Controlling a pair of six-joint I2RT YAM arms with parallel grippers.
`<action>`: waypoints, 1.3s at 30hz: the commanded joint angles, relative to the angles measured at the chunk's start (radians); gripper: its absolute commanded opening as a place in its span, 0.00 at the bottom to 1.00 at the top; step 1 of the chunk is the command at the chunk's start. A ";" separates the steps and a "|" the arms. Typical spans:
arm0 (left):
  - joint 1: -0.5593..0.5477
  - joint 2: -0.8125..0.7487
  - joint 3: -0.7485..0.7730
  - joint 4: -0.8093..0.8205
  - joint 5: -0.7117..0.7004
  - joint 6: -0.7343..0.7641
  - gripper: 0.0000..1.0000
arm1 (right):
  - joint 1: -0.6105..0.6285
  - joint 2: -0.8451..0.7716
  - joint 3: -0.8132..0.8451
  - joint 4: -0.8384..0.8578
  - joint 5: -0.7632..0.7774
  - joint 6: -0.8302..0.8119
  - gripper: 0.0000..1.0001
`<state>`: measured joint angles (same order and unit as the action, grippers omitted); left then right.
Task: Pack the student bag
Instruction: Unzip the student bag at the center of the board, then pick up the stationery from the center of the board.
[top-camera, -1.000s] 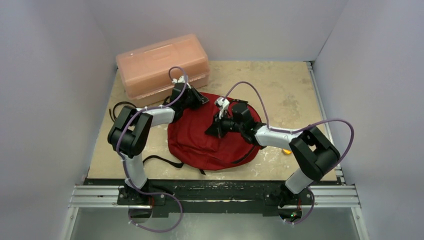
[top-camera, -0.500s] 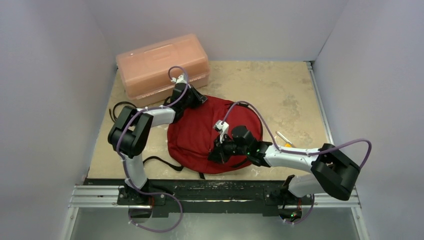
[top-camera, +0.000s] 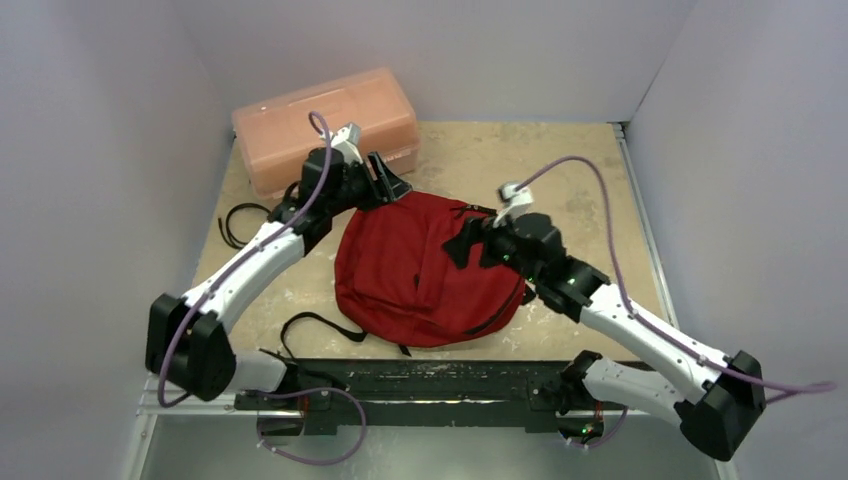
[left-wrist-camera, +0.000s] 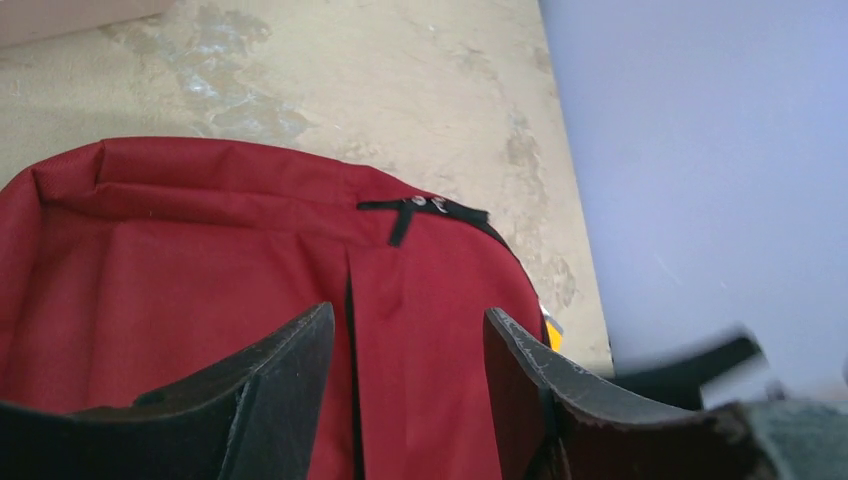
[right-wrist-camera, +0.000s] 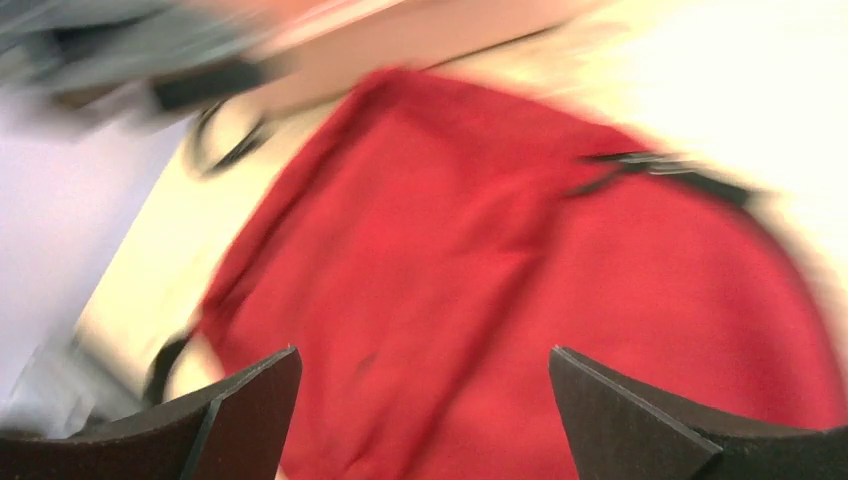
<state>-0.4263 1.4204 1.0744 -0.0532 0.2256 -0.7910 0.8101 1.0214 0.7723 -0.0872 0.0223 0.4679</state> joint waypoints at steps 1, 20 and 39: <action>-0.005 -0.191 0.013 -0.188 0.065 0.120 0.59 | -0.292 -0.066 0.008 -0.214 0.194 0.169 0.99; -0.005 -0.408 0.022 -0.418 0.224 0.372 0.61 | -0.886 0.107 -0.096 -0.526 0.226 0.322 0.99; -0.002 -0.403 -0.019 -0.373 0.273 0.346 0.61 | -0.887 0.273 -0.124 -0.470 0.355 0.377 0.77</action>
<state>-0.4278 1.0145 1.0660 -0.4721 0.4732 -0.4442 -0.0769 1.2839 0.6426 -0.5758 0.3279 0.8192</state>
